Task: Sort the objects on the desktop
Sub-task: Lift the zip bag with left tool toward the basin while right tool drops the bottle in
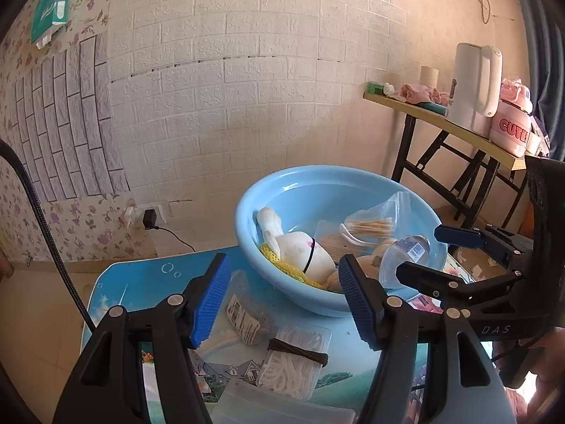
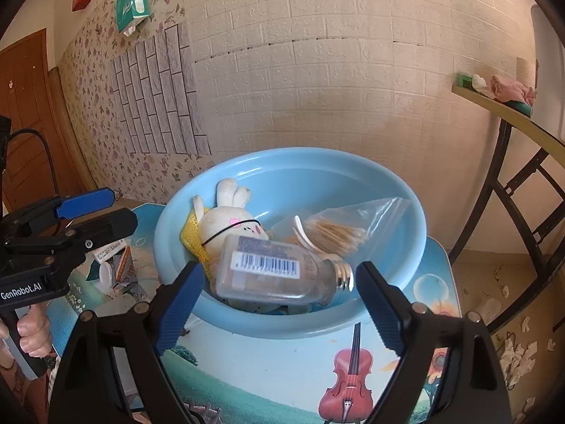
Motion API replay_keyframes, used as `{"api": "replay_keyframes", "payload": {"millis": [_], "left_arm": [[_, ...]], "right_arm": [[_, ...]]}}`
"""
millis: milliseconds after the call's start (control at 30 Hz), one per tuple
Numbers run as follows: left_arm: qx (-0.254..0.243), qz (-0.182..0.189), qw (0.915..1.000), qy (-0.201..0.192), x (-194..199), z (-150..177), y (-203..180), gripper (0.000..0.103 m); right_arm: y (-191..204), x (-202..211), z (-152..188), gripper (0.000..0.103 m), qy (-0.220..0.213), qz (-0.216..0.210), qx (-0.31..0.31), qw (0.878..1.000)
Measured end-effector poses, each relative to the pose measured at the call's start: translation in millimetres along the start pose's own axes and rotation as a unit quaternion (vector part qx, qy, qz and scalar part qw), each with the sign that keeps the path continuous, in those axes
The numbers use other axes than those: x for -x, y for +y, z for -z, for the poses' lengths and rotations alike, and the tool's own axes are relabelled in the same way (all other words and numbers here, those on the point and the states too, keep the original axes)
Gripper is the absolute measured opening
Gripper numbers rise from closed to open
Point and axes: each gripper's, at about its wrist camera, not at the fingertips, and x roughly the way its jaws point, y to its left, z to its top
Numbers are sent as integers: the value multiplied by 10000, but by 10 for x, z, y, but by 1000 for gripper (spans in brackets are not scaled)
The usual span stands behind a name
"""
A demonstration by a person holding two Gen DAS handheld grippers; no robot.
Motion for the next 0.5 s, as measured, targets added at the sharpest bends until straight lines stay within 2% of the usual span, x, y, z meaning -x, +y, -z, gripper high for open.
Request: {"api": "replay_keyframes", "payload": {"millis": [133, 167, 233, 367, 500], "left_arm": [[-49, -77, 9999, -43, 75, 45, 61, 65], [-37, -114, 9999, -30, 82, 63, 90, 70], [23, -192, 9998, 10, 79, 107, 165, 73], [212, -317, 9989, 279, -33, 213, 342, 76], [457, -242, 9968, 607, -232, 308, 476, 76]], "right_arm": [[17, 60, 16, 89, -28, 19, 48, 10000], [3, 67, 19, 89, -31, 21, 40, 10000], [-10, 80, 36, 89, -28, 25, -1, 10000], [-33, 76, 53, 89, -9, 3, -49, 10000], [-35, 68, 63, 89, -20, 1, -35, 10000]]}}
